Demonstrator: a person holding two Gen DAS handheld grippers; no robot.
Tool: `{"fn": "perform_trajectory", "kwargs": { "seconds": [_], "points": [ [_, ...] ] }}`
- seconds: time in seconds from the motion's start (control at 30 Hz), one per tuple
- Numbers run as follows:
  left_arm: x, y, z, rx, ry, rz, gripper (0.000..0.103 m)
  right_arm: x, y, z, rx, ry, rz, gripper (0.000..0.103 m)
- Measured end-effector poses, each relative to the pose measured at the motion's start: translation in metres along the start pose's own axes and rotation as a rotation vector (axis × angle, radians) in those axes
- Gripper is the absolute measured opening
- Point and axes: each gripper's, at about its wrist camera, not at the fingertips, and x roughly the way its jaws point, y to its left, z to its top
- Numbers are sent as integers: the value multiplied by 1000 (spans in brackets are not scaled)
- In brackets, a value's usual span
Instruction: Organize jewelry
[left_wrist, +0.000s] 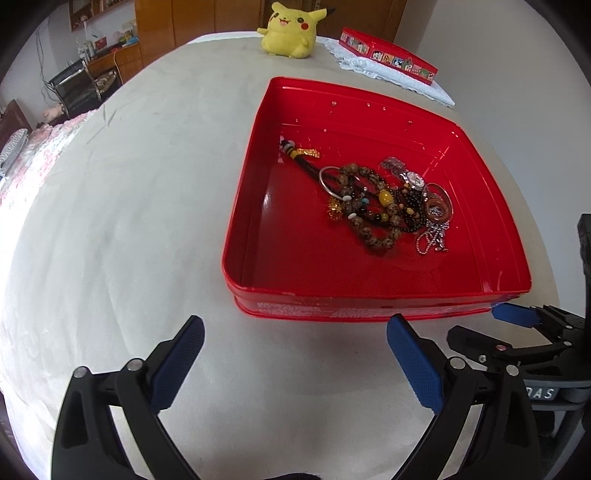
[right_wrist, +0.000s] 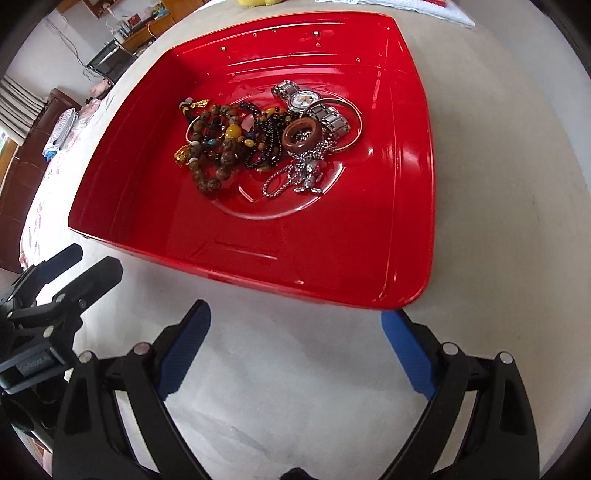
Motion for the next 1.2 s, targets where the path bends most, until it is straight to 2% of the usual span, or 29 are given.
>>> {"fn": "perform_trajectory", "kwargs": {
  "seconds": [1.2],
  "points": [
    [2, -1, 2, 8, -4, 9, 99, -2, 2, -2, 18, -6, -15, 93]
  ]
}}
